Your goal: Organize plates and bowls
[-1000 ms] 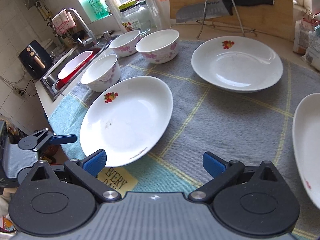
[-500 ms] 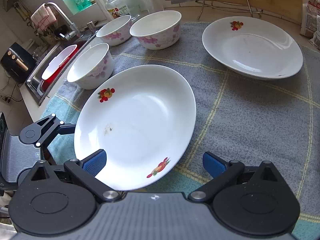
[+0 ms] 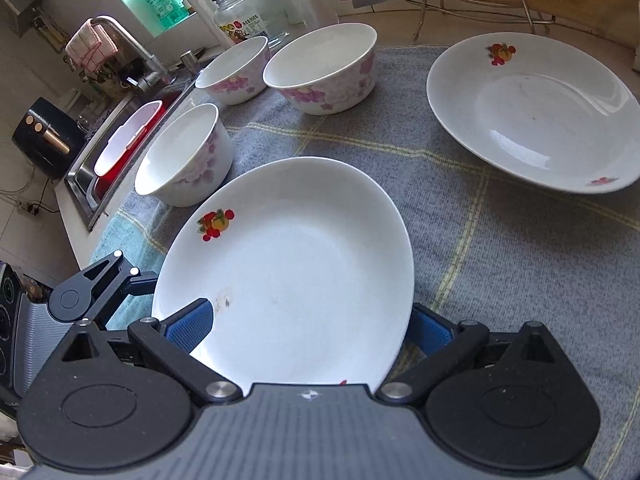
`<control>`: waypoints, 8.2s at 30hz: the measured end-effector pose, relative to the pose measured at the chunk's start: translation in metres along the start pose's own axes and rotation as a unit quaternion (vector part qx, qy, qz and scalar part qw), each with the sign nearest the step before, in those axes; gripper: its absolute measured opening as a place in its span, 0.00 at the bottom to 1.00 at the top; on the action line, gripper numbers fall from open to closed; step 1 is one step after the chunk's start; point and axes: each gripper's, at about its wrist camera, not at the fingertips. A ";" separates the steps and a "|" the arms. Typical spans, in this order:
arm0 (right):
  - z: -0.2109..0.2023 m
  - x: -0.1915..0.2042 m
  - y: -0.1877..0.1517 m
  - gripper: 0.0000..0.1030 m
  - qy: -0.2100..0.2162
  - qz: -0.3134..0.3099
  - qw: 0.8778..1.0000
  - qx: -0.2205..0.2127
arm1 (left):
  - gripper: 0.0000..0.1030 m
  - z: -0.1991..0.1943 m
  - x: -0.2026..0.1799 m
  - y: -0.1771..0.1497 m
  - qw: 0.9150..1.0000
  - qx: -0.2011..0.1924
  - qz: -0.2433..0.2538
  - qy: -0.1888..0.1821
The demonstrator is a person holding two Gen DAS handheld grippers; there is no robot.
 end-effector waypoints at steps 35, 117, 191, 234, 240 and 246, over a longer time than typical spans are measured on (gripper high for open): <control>0.028 0.005 0.058 1.00 0.020 0.031 0.993 0.115 | 1.00 0.003 0.008 -0.001 0.997 -0.015 0.054 -0.046; -0.021 -0.019 0.060 1.00 0.022 0.040 0.992 0.121 | 0.98 0.002 0.000 0.051 0.990 -0.001 0.125 -0.070; -0.179 -0.255 0.052 1.00 -0.012 0.189 0.982 -0.011 | 0.98 0.142 -0.119 0.225 0.956 -0.041 0.226 -0.183; -0.173 -0.266 0.047 1.00 -0.066 0.196 0.978 -0.020 | 0.98 0.157 -0.114 0.233 0.957 -0.029 0.218 -0.189; -0.177 -0.264 0.044 1.00 -0.073 0.198 0.977 -0.028 | 0.98 0.155 -0.115 0.232 0.958 -0.032 0.219 -0.183; -0.179 -0.260 0.041 1.00 -0.082 0.197 0.976 -0.038 | 0.98 0.152 -0.117 0.232 0.958 -0.036 0.221 -0.179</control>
Point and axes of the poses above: each gripper's, at about its wrist camera, not at the fingertips, and z roughly the way its jaws point, x to its left, y to its top, and after that the axes turned 14 degrees about z, right-handed
